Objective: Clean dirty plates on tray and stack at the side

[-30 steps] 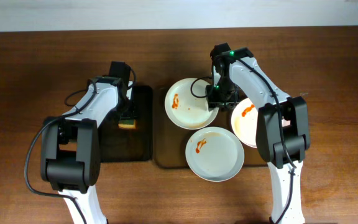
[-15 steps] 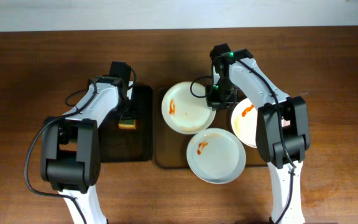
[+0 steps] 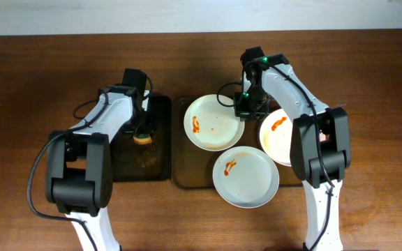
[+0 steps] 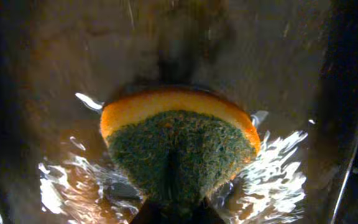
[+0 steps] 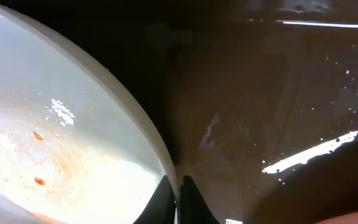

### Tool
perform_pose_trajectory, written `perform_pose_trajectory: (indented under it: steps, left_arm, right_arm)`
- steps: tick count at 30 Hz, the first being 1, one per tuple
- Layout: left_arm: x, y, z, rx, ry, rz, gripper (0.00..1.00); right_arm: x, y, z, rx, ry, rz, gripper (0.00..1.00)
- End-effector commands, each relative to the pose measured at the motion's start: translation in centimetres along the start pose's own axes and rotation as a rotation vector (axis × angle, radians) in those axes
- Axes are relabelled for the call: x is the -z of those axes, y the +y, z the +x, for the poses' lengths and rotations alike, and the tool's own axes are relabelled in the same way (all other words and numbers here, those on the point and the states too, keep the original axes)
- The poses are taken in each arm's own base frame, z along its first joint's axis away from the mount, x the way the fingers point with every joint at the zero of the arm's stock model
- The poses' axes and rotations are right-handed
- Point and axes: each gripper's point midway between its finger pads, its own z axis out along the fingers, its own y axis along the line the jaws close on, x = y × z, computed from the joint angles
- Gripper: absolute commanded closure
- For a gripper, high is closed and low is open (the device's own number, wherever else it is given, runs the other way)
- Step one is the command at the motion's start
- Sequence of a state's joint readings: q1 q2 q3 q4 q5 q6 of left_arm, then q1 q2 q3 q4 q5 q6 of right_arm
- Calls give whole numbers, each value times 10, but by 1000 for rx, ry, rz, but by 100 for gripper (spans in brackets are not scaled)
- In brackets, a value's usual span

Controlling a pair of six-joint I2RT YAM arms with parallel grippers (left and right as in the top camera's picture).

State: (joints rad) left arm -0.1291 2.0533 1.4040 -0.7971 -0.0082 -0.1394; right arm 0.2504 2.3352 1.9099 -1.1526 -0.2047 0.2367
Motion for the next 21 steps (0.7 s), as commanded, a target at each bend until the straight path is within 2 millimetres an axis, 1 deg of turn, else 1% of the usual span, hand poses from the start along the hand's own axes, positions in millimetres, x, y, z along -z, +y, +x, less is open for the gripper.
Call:
perform_pose_trajectory:
  steps: [1,2,3,4,5,6,7,9,10,11,12,13,14,15,16,17,18,19,20,21]
  left_arm:
    - [26,12,-25,35,-45,-4,100]
    - [67,0,-50,35,-147,74,100]
    - [96,-14,-64,26,-221,147,100]
    - [113,-18,-70,36,-263,168,100]
    - [121,-20,-72,36,-286,171,100]
    - [121,-12,-74,43,-297,129,100]
    - [117,-6,-71,48,-285,92,100]
    - [113,13,-65,62,-264,-20,100]
    - [109,12,-44,49,-182,-44,100]
    - [105,8,-27,101,-115,-40,100]
    - [104,8,-15,115,-68,-46,100]
    - [104,0,-12,120,-49,4,100]
    - [105,-10,-13,116,-48,60,100]
    - [105,9,-22,119,-97,-51,100]
    - [109,38,-23,142,-125,-236,100]
    - [108,28,-16,129,-93,-190,100]
    - [106,24,-22,124,-115,-187,100]
    - [106,17,-31,126,-148,-146,100]
    - [107,-30,-41,103,-162,121,100]
    - [115,-68,-48,67,-173,341,100]
  right_arm:
    - [-6,-11,-4,-20,-4,24,96]
    - [-4,-13,-2,-37,10,-7,96]
    - [-3,-12,-1,-48,21,-42,96]
    - [-3,-12,0,-52,24,-50,96]
    - [-3,-12,0,-52,24,-49,96]
    - [-3,-11,0,-50,24,-50,96]
    - [-3,-11,0,-49,24,-49,96]
    - [-3,-12,0,-50,24,-46,96]
    - [-3,-12,0,-50,24,-46,96]
    - [-3,-12,0,-50,24,-46,96]
    - [-3,-12,0,-50,24,-46,96]
    - [-3,-12,0,-50,24,-46,96]
    - [-3,-12,0,-50,24,-46,96]
    - [-3,-12,0,-50,24,-46,96]
    - [-3,-12,0,-50,25,-46,96]
    - [-3,-12,1,-51,27,-45,96]
    - [-3,-12,0,-51,25,-46,96]
    - [-3,-12,0,-50,24,-46,96]
    - [-3,-12,2,-52,31,-45,96]
    - [-3,-12,2,-52,32,-45,96]
